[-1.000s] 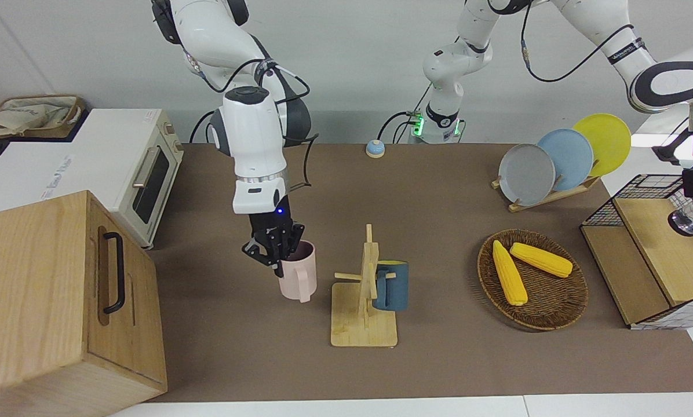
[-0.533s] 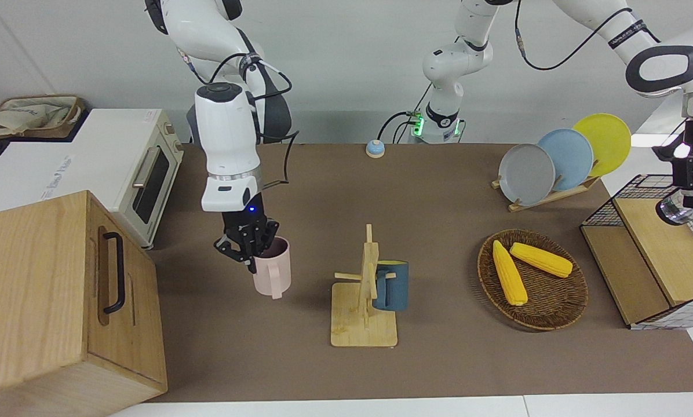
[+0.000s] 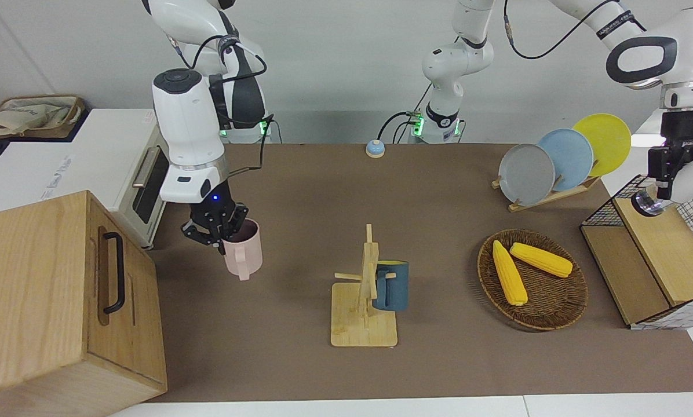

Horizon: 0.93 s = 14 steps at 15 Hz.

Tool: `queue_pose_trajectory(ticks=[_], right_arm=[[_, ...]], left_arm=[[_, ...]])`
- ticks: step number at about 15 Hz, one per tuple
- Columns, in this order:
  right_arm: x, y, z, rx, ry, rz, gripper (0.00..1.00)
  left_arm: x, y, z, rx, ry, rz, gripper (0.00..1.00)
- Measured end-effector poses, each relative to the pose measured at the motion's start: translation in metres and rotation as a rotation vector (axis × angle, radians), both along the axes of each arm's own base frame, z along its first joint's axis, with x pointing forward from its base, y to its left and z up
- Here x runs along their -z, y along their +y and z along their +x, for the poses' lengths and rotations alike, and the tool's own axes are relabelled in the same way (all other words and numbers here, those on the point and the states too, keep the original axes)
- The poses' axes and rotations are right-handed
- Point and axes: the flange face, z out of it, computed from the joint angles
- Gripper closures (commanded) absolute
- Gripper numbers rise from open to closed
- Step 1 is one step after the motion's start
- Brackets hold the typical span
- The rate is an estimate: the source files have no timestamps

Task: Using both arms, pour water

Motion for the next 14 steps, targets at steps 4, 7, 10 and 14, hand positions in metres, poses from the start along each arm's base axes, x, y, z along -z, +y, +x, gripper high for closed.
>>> queue_pose_trajectory(ticks=[4,7,10,14], right_arm=[[-0.006,-0.005,-0.01,0.1,0.08,0.161,1.0],[-0.007,0.019,-0.016,0.231,0.133,0.302,1.0],[-0.012,0.081,-0.033,0.436,0.21,0.403,1.0],[-0.017,0.147,-0.062,0.675,0.328,0.454,1.0]], left_arm=[[-0.01,-0.029,-0.006,-0.014,0.027,0.013,1.0],[-0.014,-0.046,-0.011,-0.006,0.058,0.0,1.0],[-0.02,-0.061,-0.022,0.001,0.084,-0.011,1.0],[-0.02,-0.087,-0.034,-0.006,0.102,-0.001,1.0]])
